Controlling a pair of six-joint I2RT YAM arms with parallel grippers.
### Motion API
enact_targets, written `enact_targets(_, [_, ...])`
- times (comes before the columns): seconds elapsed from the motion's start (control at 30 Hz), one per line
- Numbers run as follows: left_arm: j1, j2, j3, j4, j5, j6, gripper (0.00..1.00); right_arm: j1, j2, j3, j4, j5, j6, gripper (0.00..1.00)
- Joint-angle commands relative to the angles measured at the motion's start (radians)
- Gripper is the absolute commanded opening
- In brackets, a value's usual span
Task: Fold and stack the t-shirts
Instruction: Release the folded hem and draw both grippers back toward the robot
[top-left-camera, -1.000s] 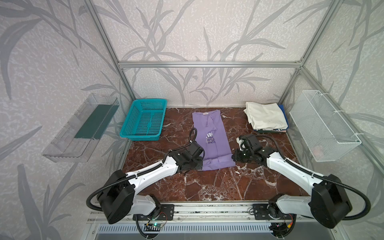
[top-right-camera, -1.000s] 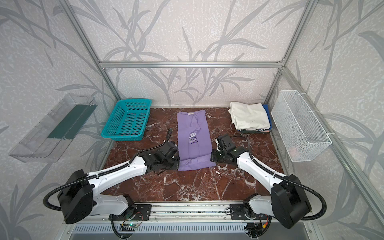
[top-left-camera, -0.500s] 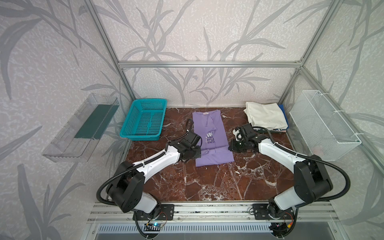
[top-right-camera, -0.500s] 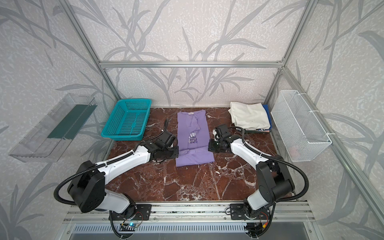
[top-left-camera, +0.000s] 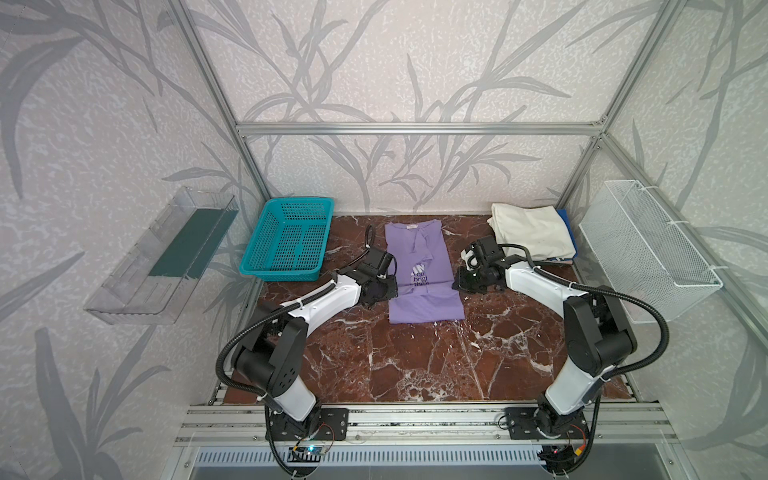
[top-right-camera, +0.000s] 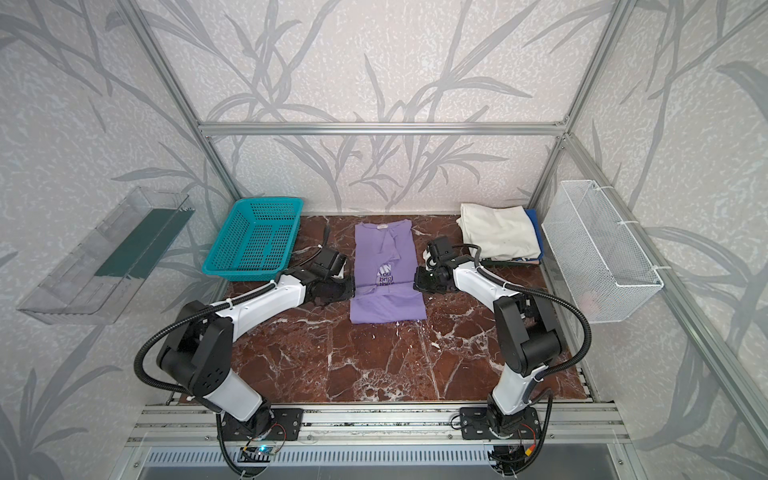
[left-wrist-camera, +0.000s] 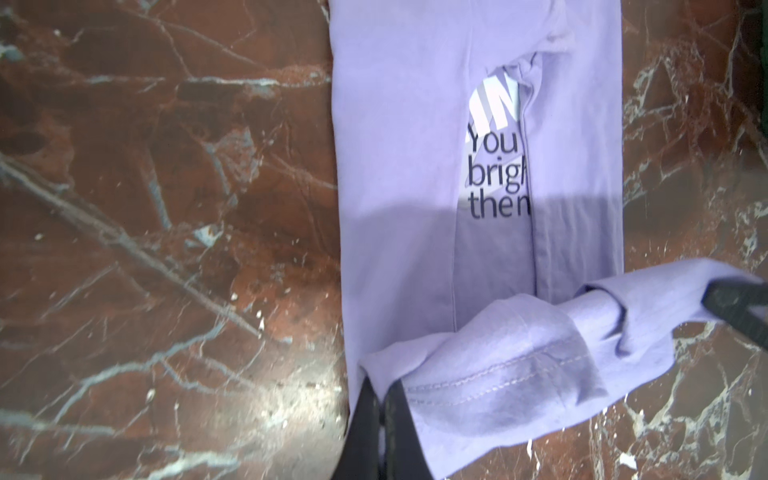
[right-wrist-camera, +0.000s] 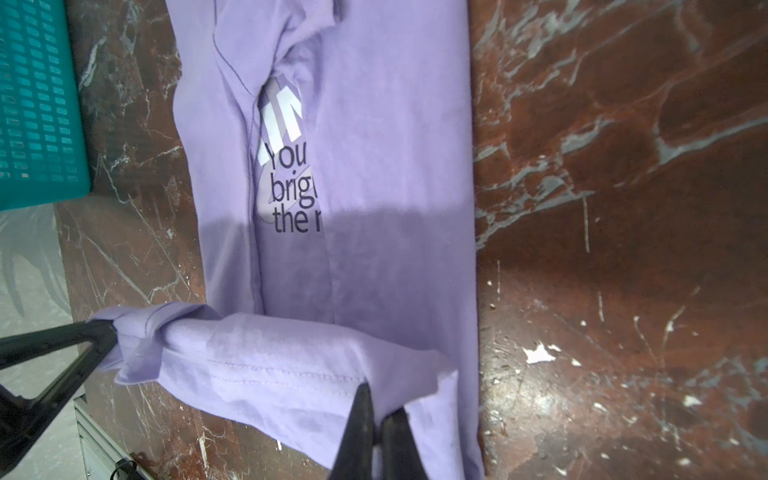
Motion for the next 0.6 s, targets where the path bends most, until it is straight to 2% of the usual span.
enact_targets(0.0, [0.023, 0.062, 0.06, 0.014, 0.031, 0.043, 0.0, -0.018, 0.024, 0.023, 0.016, -0.032, 0.013, 0.0])
enact_targets(0.1, [0.037, 0.123, 0.111, 0.022, 0.053, 0.074, 0.0, -0.032, 0.052, 0.027, 0.045, -0.028, 0.029, 0.0])
enact_targets(0.13, [0.041, 0.139, 0.125, 0.022, 0.049, 0.079, 0.04, -0.038, 0.067, 0.034, 0.055, -0.032, 0.031, 0.0])
enact_targets(0.17, [0.047, 0.152, 0.136, 0.028, 0.045, 0.084, 0.19, -0.044, 0.087, 0.045, 0.061, -0.042, 0.034, 0.06])
enact_targets(0.2, [0.053, 0.161, 0.139, 0.042, 0.036, 0.085, 0.39, -0.053, 0.109, 0.059, 0.061, -0.064, 0.035, 0.23])
enact_targets(0.27, [0.062, 0.166, 0.138, 0.066, 0.018, 0.088, 0.69, -0.066, 0.142, 0.088, 0.057, -0.112, 0.029, 0.61])
enact_targets(0.3, [0.067, 0.166, 0.137, 0.061, -0.006, 0.084, 0.83, -0.069, 0.148, 0.095, 0.05, -0.121, 0.026, 0.71])
enact_targets(0.33, [0.068, 0.166, 0.139, 0.042, -0.029, 0.07, 0.92, -0.071, 0.144, 0.094, 0.044, -0.119, 0.022, 0.79])
enact_targets(0.4, [0.071, 0.149, 0.123, 0.018, -0.028, 0.065, 0.99, -0.072, 0.115, 0.066, 0.046, -0.108, 0.012, 0.91])
enact_targets(0.47, [0.071, 0.104, 0.069, 0.039, -0.033, 0.054, 0.99, -0.075, 0.069, 0.013, 0.06, -0.082, 0.012, 0.99])
enact_targets(0.57, [0.07, 0.012, -0.02, 0.069, -0.038, 0.049, 0.99, -0.083, -0.003, -0.078, 0.096, -0.058, 0.03, 0.99])
